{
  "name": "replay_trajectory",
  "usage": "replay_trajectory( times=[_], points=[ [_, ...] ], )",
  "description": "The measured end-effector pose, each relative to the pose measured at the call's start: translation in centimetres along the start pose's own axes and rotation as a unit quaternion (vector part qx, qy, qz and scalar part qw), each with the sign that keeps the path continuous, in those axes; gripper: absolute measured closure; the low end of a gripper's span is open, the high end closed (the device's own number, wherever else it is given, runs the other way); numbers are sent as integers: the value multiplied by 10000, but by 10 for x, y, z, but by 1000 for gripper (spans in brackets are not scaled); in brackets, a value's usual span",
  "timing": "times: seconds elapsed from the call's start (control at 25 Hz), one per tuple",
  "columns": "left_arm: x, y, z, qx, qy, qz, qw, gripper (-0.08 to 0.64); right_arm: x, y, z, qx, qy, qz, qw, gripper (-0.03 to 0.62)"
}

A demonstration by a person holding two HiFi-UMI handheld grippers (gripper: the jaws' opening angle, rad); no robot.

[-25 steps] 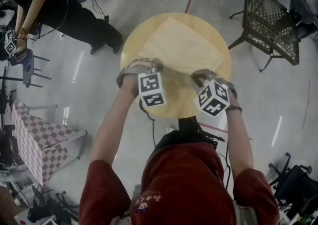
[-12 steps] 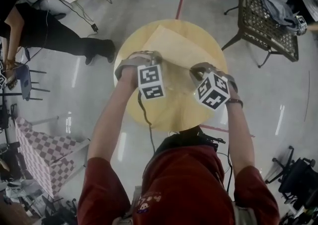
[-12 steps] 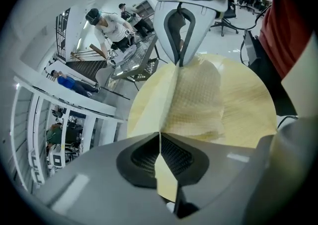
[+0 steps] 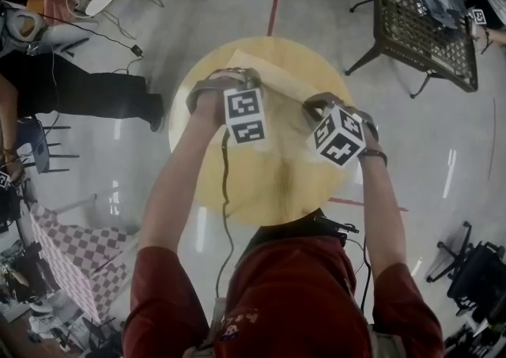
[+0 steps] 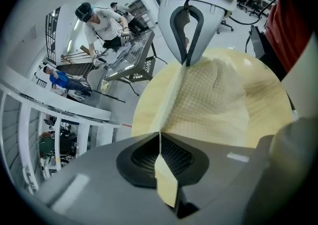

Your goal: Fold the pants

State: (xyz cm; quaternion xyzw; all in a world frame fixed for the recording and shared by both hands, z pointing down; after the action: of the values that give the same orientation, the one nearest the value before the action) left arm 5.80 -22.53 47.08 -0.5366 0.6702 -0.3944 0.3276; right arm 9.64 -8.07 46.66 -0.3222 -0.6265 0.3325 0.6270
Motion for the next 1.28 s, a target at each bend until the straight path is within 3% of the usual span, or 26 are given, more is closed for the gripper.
replay_trajectory(
  times=[0.4,0.68,1.0,1.28],
  points=[
    [-11,-65,35,378,-247,0,9990,540,18,-33,-51,-154,-418,174,9989,586],
    [-12,-100,36,632,-274,90,9976,538,26,-59,-64,-140,-482,351,9981,584],
    [-11,-124,37,583,-142,140,9981,458,42,-82,-72,174,-410,569,9974,580],
    [-11,-125,38,246,21,226,9994,396,51,-86,-71,498,-633,485,9956,543]
  ],
)
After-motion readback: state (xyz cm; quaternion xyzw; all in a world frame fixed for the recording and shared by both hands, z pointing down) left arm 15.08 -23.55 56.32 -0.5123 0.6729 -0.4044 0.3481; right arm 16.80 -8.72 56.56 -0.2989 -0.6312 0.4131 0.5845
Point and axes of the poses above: the fingertips, and each gripper's own axes: y backward along the fingers, z to its left, x out of its underside, the point moved 9 cm from there along y, backward along the fingers, and after that the axes turned 15 degrees about -y, right-handed, at the moved point
